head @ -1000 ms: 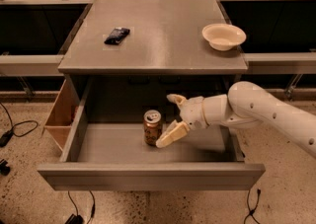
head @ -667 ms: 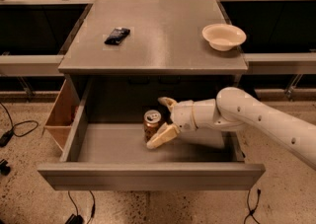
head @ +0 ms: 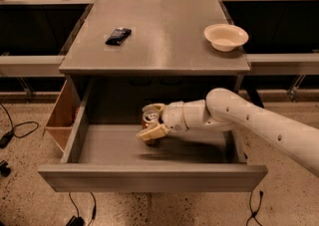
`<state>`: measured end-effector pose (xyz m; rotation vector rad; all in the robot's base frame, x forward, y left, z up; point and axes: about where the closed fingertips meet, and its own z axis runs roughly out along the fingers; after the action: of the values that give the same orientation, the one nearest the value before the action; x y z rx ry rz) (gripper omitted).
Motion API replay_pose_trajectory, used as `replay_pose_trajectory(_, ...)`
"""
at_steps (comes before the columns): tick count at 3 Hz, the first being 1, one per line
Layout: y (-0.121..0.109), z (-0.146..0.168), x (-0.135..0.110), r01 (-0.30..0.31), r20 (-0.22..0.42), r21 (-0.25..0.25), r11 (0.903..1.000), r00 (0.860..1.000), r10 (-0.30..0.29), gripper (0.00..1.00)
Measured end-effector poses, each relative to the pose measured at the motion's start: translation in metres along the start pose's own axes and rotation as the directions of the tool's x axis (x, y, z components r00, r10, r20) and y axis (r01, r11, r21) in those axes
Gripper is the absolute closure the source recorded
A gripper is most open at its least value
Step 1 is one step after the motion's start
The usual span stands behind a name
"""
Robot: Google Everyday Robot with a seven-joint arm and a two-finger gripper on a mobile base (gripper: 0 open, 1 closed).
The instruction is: Pick orange can from top drawer and place on counter
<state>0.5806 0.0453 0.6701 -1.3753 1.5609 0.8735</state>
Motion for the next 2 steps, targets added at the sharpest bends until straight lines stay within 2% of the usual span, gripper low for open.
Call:
replay_pose_trajectory(1,-0.01,-0.015,-0.037,0.073,-0.077,0.001,0.9973,0.994,-0.073,0.81)
replay_pose_trajectory(2,-0.019,-0.051,-0.108,0.164,-0.172,0.013,0.9863,0.972,-0.16,1.0)
